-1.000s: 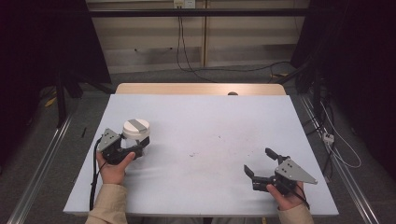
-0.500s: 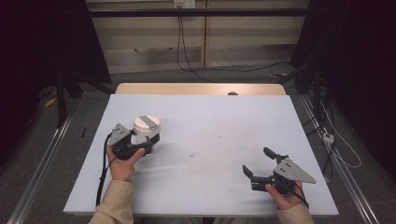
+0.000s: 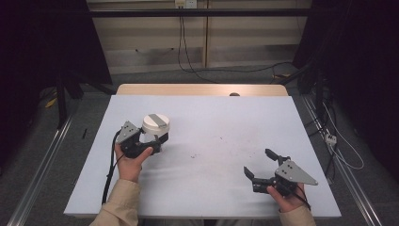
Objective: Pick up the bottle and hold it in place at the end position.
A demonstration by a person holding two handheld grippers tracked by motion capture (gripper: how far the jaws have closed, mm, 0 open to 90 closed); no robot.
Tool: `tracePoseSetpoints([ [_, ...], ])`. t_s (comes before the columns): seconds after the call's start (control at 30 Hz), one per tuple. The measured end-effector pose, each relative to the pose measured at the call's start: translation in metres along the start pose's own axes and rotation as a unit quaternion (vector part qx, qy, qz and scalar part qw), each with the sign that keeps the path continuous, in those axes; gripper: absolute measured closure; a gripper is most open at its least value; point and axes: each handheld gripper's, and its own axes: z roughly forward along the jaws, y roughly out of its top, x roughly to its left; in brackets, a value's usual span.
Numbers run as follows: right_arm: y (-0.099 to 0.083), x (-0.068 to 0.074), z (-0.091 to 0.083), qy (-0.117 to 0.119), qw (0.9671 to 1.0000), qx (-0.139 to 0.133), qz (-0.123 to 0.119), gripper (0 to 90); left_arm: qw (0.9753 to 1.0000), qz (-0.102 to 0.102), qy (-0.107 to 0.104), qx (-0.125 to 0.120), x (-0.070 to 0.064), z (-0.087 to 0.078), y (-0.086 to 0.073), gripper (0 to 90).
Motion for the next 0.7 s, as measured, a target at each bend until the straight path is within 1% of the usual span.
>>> tracePoseSetpoints([
  [0.1, 0.0, -0.001, 0.0, -0.002, 1.0, -0.001, 0.004, 4.1, 1.0, 0.002, 0.0, 0.002, 0.0, 0.001, 0.0, 18.6],
  [0.13, 0.0, -0.001, 0.0, -0.003, 1.0, -0.001, 0.004, 4.1, 1.0, 0.0, -0.001, 0.001, -0.001, 0.002, 0.0, 18.6],
  [0.23, 0.0, -0.001, -0.001, -0.003, 1.0, -0.001, 0.005, 4.1, 1.0, 0.003, -0.005, 0.007, -0.004, 0.005, 0.001, 18.6],
  [0.27, 0.0, -0.001, -0.001, -0.003, 1.0, -0.001, 0.005, 4.1, 1.0, 0.003, -0.006, 0.005, -0.005, 0.006, 0.001, 18.6],
  [0.47, 0.0, -0.001, -0.001, -0.005, 1.0, 0.0, 0.006, 4.1, 0.9999, 0.0, -0.01, 0.008, -0.007, 0.011, 0.001, 18.6],
  [0.57, 0.0, -0.001, -0.001, -0.006, 1.0, 0.0, 0.006, 4.1, 0.9998, 0.006, -0.012, 0.012, -0.011, 0.017, 0.002, 18.6],
  [0.7, 0.0, -0.001, -0.001, -0.006, 1.0, 0.0, 0.005, 4.1, 0.9998, 0.009, -0.015, 0.012, -0.014, 0.022, 0.002, 18.6],
])
